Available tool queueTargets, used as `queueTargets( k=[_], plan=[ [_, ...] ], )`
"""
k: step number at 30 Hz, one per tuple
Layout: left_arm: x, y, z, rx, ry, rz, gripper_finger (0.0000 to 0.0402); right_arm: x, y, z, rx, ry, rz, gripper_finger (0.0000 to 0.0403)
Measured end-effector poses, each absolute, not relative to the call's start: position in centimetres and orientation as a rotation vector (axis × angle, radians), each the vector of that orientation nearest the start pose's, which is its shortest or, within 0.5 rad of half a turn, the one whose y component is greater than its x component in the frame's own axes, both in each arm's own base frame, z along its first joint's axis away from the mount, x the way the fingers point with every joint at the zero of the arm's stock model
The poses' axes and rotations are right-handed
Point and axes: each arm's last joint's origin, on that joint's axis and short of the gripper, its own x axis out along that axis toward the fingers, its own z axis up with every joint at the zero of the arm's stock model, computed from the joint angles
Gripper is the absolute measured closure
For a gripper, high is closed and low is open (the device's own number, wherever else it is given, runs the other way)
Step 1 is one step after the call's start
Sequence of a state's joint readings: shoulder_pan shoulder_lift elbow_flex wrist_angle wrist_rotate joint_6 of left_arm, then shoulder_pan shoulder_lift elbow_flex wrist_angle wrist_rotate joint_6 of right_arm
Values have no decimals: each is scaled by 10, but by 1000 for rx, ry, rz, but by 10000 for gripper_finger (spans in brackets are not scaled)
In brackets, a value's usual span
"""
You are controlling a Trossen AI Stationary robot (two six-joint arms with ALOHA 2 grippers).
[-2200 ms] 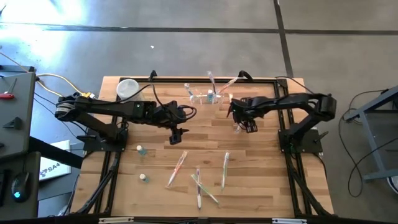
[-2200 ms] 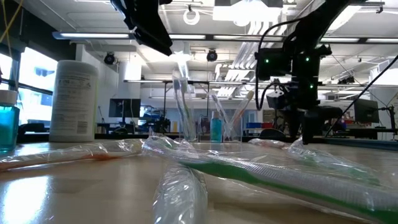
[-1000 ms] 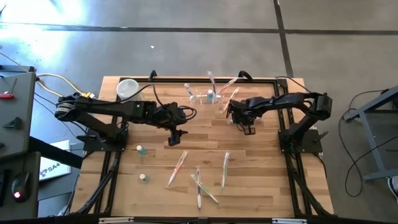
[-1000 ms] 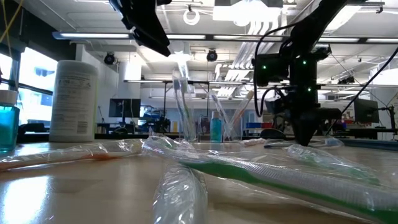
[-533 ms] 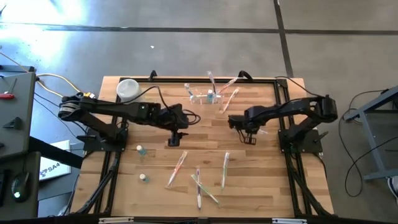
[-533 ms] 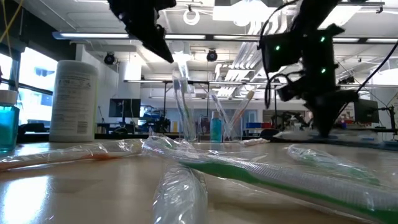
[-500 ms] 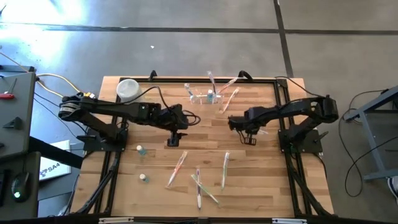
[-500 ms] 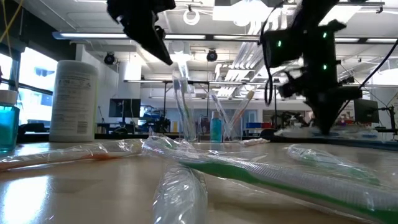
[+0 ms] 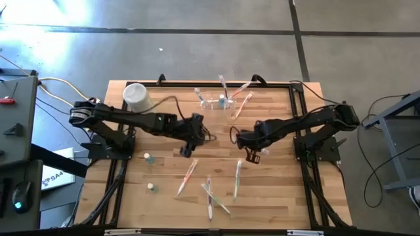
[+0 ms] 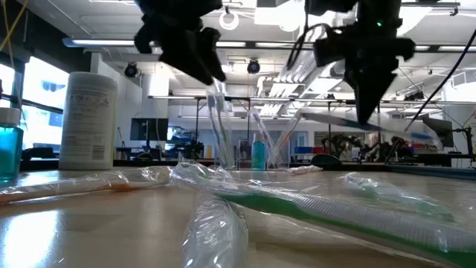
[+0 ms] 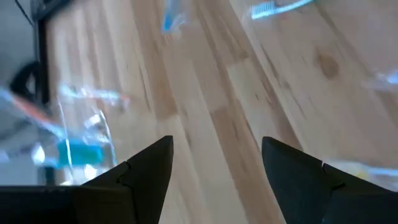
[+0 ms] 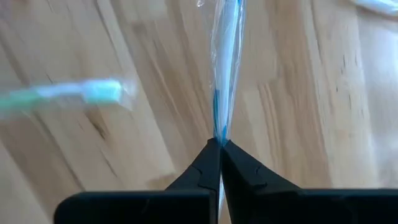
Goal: Pick & Place toothbrushing station
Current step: Put the blue toothbrush into the transparent organizer
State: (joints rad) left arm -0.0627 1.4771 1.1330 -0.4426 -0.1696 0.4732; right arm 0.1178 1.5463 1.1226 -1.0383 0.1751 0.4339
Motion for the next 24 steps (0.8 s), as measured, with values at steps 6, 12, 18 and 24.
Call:
queueTargets(
  k=[6,12,18,24],
  plan=[
    [320,-48,261,782,802,-51,160,283,27,241,253,1225,-409,400],
    [325,-84,256,1091,767,75,160,291,23,253,353,1108,-290,400],
    [327,-106,256,1276,726,112,160,299,21,258,397,1041,-189,399],
    [332,-113,262,1364,659,136,160,305,21,262,432,981,-105,399]
  ],
)
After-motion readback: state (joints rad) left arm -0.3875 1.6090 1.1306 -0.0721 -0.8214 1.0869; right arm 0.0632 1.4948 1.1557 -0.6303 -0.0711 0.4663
